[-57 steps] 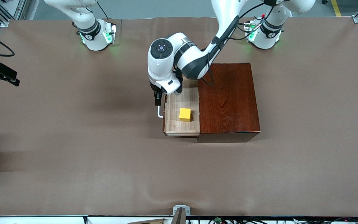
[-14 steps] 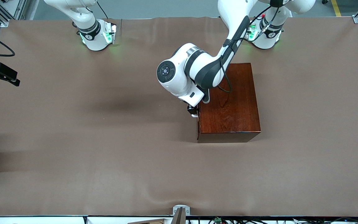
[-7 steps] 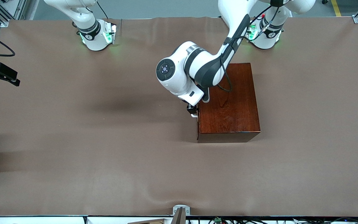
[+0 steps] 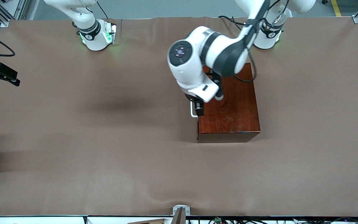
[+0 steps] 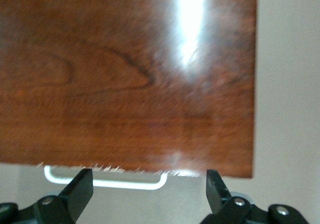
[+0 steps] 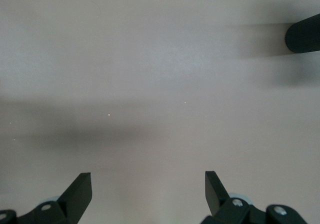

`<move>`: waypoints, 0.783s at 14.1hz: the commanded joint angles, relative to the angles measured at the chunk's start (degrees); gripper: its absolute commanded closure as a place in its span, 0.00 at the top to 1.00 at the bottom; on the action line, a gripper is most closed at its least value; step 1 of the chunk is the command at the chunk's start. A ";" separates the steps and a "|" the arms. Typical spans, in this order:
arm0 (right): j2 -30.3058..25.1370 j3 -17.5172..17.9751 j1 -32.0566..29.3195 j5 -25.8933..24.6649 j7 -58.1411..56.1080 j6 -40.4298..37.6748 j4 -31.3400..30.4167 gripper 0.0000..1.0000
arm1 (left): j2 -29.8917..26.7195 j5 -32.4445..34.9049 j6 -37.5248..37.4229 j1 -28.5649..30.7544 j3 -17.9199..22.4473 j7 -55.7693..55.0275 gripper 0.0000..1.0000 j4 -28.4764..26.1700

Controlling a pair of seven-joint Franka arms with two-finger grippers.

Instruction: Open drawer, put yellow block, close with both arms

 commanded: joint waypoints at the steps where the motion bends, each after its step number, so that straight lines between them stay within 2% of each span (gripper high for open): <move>1: -0.32 1.01 -1.32 1.08 0.49 0.02 0.08 1.00 | -2.26 0.25 0.23 3.48 -0.42 5.04 1.00 -1.27; 6: -0.32 1.01 -1.23 1.08 0.49 0.02 0.08 1.00 | -6.64 -0.46 -0.03 8.68 -0.86 13.99 1.00 -7.14; 11: -0.32 1.01 -1.14 1.08 0.41 0.02 0.08 1.00 | -17.18 -0.46 7.34 12.80 -0.86 22.97 1.00 -22.87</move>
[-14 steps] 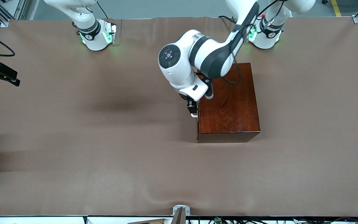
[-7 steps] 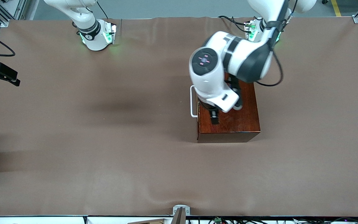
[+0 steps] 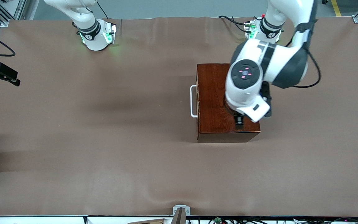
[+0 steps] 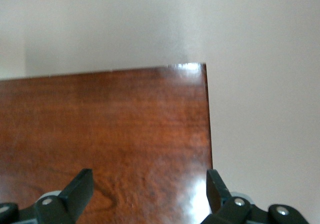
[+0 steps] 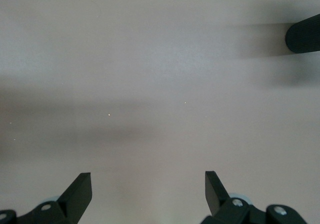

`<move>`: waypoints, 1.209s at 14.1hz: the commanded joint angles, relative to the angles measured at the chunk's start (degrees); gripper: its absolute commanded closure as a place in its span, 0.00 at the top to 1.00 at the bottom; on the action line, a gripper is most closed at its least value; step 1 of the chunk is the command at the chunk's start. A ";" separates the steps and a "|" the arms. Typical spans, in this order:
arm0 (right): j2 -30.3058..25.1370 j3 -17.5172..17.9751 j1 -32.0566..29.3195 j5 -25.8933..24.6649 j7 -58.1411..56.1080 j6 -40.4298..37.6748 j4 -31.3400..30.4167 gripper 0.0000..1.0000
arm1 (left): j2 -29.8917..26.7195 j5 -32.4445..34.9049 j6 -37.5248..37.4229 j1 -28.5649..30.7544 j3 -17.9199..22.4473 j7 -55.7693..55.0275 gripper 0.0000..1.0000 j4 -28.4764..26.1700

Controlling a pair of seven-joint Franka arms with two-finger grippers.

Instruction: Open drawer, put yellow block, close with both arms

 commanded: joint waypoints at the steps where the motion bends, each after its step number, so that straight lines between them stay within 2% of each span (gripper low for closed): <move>1: -0.32 0.96 -1.23 1.08 0.49 0.01 0.08 1.00 | -9.32 -0.39 5.49 2.30 -0.56 5.74 1.00 -12.53; 8: -0.14 0.96 -1.14 1.08 0.49 0.01 0.08 1.00 | -20.22 -0.39 9.54 12.14 -0.65 26.56 1.00 -24.41; 17: -0.14 0.96 -1.14 1.08 0.41 0.01 0.08 1.00 | -31.03 -0.48 9.63 23.92 -0.65 58.28 1.00 -32.50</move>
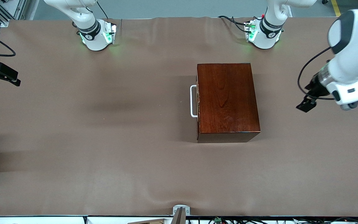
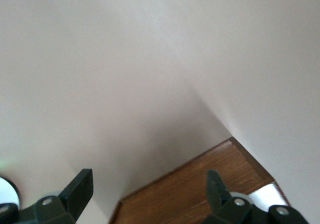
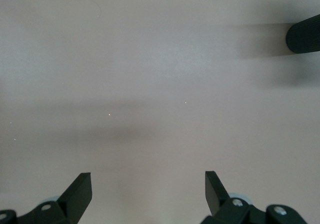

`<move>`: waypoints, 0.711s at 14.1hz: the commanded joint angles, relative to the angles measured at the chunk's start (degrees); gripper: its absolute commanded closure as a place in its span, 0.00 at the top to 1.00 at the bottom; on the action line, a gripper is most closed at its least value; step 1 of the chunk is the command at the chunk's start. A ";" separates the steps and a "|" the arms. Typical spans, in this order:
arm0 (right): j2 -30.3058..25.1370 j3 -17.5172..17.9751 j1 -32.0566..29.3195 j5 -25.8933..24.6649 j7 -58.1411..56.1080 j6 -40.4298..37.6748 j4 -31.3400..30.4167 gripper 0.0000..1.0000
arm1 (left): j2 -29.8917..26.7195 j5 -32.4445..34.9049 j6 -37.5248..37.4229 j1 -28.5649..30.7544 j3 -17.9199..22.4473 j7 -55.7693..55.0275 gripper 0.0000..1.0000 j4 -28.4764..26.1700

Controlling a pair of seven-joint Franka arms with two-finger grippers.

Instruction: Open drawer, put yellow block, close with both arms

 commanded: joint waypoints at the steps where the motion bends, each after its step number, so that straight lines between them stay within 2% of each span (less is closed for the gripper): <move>1: -0.16 0.88 -1.14 1.07 0.41 0.02 0.11 1.00 | -4.92 -0.48 0.92 3.98 -0.63 11.18 1.00 -3.99; 4: -0.16 0.88 -1.23 1.07 0.41 0.10 0.11 1.00 | -7.11 -0.48 0.21 8.46 -0.63 23.84 1.00 -3.81; 10: -0.16 0.88 -1.14 1.07 0.41 0.02 0.11 1.00 | -7.74 -0.39 -5.76 7.68 -0.98 37.49 1.00 0.92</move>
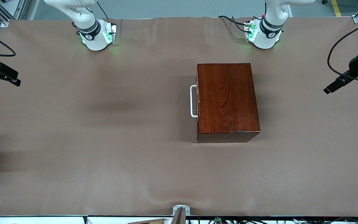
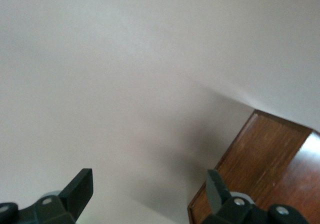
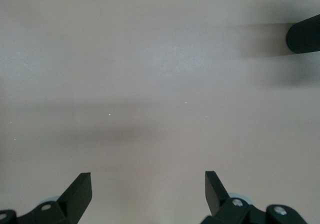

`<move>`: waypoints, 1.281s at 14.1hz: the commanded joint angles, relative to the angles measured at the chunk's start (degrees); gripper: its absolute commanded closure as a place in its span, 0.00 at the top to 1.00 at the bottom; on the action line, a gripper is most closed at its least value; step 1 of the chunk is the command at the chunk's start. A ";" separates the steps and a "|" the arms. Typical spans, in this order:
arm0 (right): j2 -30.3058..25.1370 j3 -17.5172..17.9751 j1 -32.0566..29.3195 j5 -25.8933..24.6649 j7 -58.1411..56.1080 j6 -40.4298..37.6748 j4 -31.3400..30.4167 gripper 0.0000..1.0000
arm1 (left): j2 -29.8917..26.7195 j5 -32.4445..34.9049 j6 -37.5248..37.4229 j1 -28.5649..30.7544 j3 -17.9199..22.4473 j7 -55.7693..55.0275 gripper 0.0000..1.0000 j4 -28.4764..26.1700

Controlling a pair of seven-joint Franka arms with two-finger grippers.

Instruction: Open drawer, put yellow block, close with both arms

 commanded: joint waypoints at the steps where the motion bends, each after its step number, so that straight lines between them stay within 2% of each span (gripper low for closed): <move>1: -0.17 0.86 -1.14 1.06 0.41 0.02 0.12 1.00 | -0.62 -0.48 -3.09 -0.42 -1.11 5.00 1.00 2.87; 5: -0.17 0.86 -1.14 1.06 0.41 0.01 0.12 1.00 | -0.35 -0.48 -7.12 0.72 -5.68 14.48 1.00 7.34; 9: -0.17 0.86 -1.23 1.06 0.41 0.02 0.12 1.00 | 0.35 -0.22 -9.07 2.12 -6.74 22.65 1.00 10.69; 11: -0.17 0.86 -1.14 1.06 0.41 0.01 0.12 1.00 | 0.96 -0.22 -9.85 4.23 -8.75 27.23 1.00 12.27; 14: -0.17 0.86 -1.14 1.06 0.41 0.02 0.12 1.00 | 4.73 0.66 -14.68 6.61 -12.97 27.78 1.00 17.97; 16: -0.17 0.86 -1.05 1.06 0.41 0.02 0.12 1.00 | 7.90 0.66 -18.90 6.61 -13.42 27.69 1.00 23.16; 18: -0.17 0.86 -1.23 1.06 0.49 0.02 0.12 1.00 | 8.09 -0.12 -19.18 6.61 -13.42 27.60 1.00 23.79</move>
